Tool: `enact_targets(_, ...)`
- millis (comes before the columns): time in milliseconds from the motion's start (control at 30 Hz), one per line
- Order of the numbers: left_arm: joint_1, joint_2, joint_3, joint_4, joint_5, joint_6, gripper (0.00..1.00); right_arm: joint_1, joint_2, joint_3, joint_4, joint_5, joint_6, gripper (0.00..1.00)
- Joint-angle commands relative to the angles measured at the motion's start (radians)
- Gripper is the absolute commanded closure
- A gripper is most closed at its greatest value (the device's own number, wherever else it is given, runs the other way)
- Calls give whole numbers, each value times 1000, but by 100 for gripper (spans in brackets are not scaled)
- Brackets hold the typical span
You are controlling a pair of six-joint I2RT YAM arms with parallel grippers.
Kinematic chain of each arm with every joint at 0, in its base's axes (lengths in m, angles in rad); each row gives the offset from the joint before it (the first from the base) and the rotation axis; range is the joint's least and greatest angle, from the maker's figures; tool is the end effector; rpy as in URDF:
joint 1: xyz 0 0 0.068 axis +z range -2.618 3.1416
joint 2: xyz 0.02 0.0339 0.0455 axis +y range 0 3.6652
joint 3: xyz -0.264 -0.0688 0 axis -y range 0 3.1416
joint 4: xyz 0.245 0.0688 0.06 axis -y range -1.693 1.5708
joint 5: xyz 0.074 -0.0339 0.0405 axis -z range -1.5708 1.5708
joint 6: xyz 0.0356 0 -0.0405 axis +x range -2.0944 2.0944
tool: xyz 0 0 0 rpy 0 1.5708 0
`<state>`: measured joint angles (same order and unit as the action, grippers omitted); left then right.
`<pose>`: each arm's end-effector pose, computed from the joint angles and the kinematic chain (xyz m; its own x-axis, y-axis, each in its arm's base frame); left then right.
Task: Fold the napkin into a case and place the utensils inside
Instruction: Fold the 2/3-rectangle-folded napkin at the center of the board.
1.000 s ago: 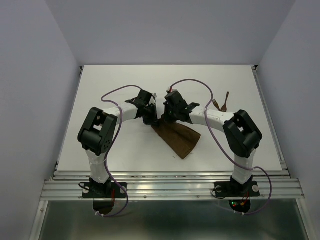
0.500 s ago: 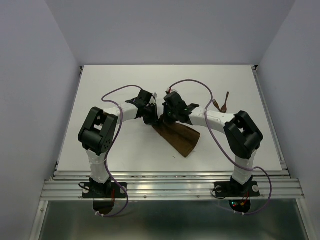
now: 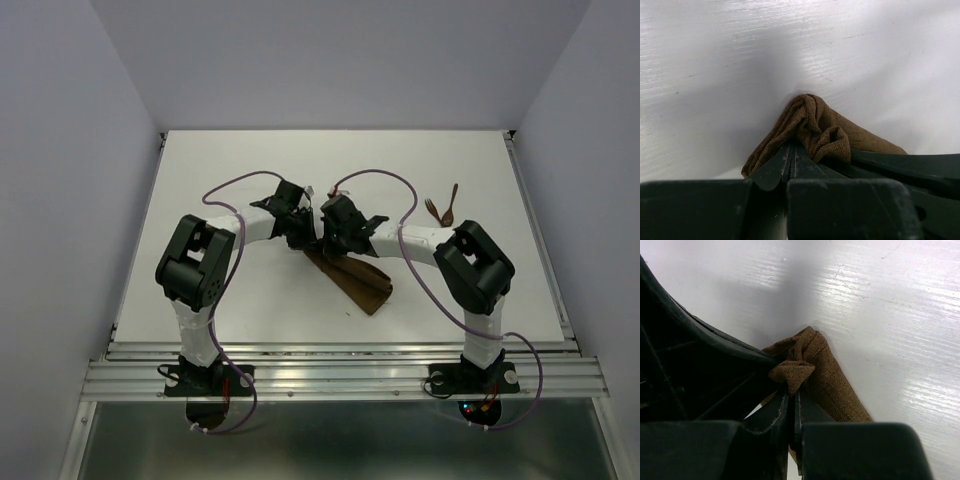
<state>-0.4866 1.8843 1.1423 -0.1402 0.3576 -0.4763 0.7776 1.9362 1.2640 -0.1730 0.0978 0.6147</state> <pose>0.3396 -0.1937 0.1604 -0.8975 -0.0111 -0.4408 0.2511 0.8090 -0.5315 0.2989 0.2894 0.1726 -0.8116 0.0064 -0.5842 -0.2252 0.9192 0.3230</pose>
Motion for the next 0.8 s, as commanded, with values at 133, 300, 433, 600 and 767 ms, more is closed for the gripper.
enact_targets(133,-12,-99,-53,-87,23,-12,100,11,64,-51,89,36,34,97)
enact_targets(300,3,-171,-42,-124,20,-44,91,11,83,-55,101,28,30,96)
enact_targets(433,37,-214,-24,-136,-19,-102,64,11,87,-55,105,16,22,96)
enact_targets(600,66,-189,14,-111,-13,-153,44,11,83,-54,107,10,19,91)
enact_targets(767,71,-159,22,-78,0,-174,39,11,64,-63,113,6,14,83)
